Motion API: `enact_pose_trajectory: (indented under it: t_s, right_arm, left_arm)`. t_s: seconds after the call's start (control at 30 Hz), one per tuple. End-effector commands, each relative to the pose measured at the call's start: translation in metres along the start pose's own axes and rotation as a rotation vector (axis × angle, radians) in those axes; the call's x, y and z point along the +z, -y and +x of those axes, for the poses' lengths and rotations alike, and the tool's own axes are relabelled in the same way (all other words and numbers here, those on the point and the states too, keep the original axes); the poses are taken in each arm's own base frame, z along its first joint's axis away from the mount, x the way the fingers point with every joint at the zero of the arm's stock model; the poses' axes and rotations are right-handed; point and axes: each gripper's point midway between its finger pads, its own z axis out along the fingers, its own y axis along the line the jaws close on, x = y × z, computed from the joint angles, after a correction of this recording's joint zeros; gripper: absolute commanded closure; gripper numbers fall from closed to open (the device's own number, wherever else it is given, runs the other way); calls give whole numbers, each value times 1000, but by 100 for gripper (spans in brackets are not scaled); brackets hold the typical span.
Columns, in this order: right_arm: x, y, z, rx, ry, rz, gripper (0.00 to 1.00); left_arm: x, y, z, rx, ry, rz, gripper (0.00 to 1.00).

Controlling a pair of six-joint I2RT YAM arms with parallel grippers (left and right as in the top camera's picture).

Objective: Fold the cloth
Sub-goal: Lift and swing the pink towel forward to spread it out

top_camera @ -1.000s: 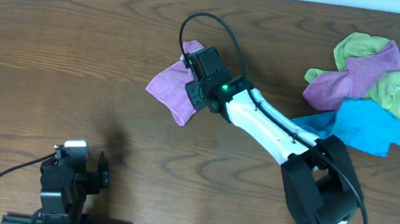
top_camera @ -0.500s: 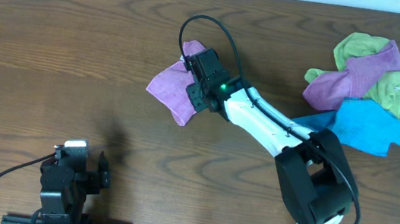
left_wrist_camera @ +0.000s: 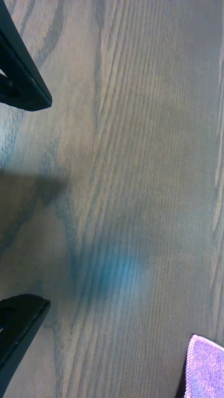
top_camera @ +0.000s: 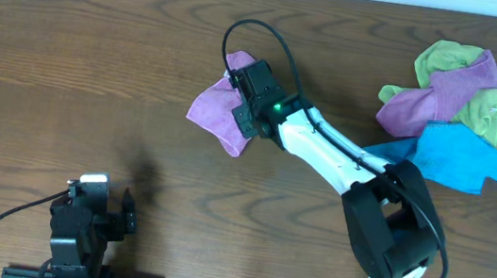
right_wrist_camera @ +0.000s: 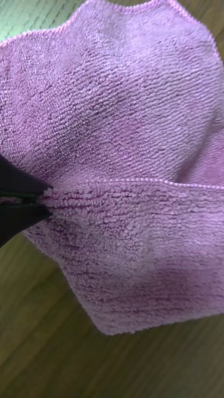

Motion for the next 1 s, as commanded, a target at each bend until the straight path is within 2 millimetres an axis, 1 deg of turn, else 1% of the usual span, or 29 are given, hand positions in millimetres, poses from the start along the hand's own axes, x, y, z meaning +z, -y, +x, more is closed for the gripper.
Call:
enact_pose_trajectory:
  t_s: [0.0,0.07,0.13,0.23,0.27,0.37,0.4,0.47,0.5,0.53,0.57,0.6,0.63,0.67,0.7,0.73,0.83,0.9,0.97]
  right_arm:
    - [-30,11,-41,19,105,18,97]
    - [-41,19,-53,27,130,48,97]
    - [-52,33,-61,40,145,105,99]
    - [-65,56,-68,22,148,197,99]
    - [-70,68,-70,23,145,244,99]
    - [-89,117,-71,63,134,440,99]
    - [-95,130,-72,78,133,491,99]
    - [-106,151,-74,98,133,563,99]
    - [-111,156,-76,107,138,575,99]
    - [-114,156,-81,111,147,564,99]
    - [-115,143,-88,101,162,497,99]
    - [-112,124,-95,85,176,407,95]
    - [-108,90,-102,35,191,260,83]
    - [-105,65,-103,-39,192,176,90]
    - [-105,59,-102,-71,186,173,99]
    - [-106,59,-101,-79,178,199,99]
    - [-108,70,-97,-78,159,270,99]
    - [-107,76,-93,-70,145,276,99]
    - [-106,72,-92,-70,142,243,99]
  left_arm:
    - [2,-2,13,-4,-47,-15,5]
    - [2,-2,13,-4,-47,-15,4]
    - [2,-2,13,-4,-47,-15,5]
    - [2,-2,13,-4,-47,-15,5]
    - [2,-2,13,-4,-47,-15,5]
    - [2,-2,13,-4,-47,-15,5]
    - [2,-2,13,-4,-47,-15,5]
    - [2,-2,13,-4,-47,-15,5]
    - [2,-2,13,-4,-47,-15,5]
    - [2,-2,13,-4,-47,-15,5]
    - [2,-2,13,-4,-48,-15,4]
    - [2,-2,13,-4,-47,-15,5]
    - [2,-2,13,-4,-47,-15,5]
    - [2,-2,13,-4,-47,-15,5]
    - [2,-2,13,-4,-47,-15,5]
    - [2,-2,13,-4,-48,-15,5]
    - [2,-2,13,-4,-47,-15,5]
    - [2,-2,13,-4,-47,-15,5]
    - [2,-2,13,-4,-48,-15,4]
